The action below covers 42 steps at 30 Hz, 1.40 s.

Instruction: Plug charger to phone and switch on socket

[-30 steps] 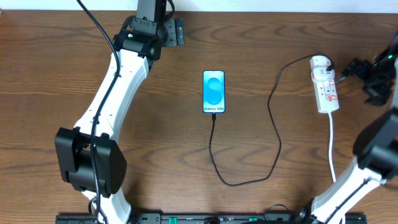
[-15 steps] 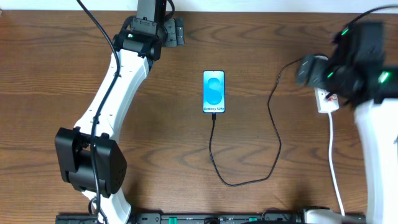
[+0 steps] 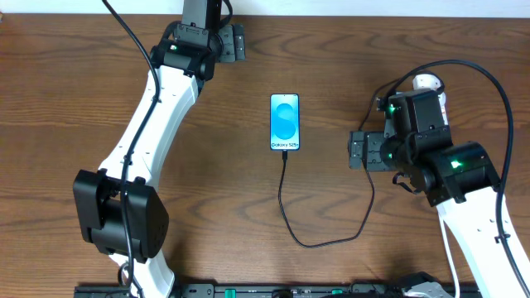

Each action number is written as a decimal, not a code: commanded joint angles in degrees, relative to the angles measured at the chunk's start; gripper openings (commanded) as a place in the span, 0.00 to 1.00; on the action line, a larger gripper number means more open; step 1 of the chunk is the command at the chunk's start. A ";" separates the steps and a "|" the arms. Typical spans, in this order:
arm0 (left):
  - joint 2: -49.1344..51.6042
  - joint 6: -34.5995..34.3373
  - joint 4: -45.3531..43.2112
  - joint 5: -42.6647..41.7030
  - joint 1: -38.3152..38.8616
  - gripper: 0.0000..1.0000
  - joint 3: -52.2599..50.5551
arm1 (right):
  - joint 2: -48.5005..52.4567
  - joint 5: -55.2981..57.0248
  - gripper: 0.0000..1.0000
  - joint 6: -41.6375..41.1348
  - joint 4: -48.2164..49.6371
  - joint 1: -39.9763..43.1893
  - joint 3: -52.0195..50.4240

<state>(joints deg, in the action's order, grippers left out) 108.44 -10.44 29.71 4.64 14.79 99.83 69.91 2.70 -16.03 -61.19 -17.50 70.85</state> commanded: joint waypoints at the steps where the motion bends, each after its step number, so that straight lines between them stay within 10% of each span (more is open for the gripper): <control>1: 0.22 0.55 -0.02 0.57 0.07 0.93 -0.39 | -0.15 0.81 0.99 0.68 -0.57 -0.39 -0.44; 13: 0.22 0.55 -0.02 0.57 0.07 0.93 -0.39 | -0.52 2.45 0.99 6.93 2.12 -0.37 -1.86; 20: 0.22 0.55 -0.02 0.57 0.07 0.93 -0.39 | -6.12 2.97 0.99 20.44 18.93 -0.17 -13.99; 42: 0.22 0.55 -0.02 0.57 0.07 0.93 -0.39 | -38.14 -6.27 0.99 27.19 61.66 17.05 -59.14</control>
<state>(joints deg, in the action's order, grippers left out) 108.44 -10.44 29.71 4.67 14.79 99.83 35.09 -1.32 8.54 -0.89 -1.50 14.48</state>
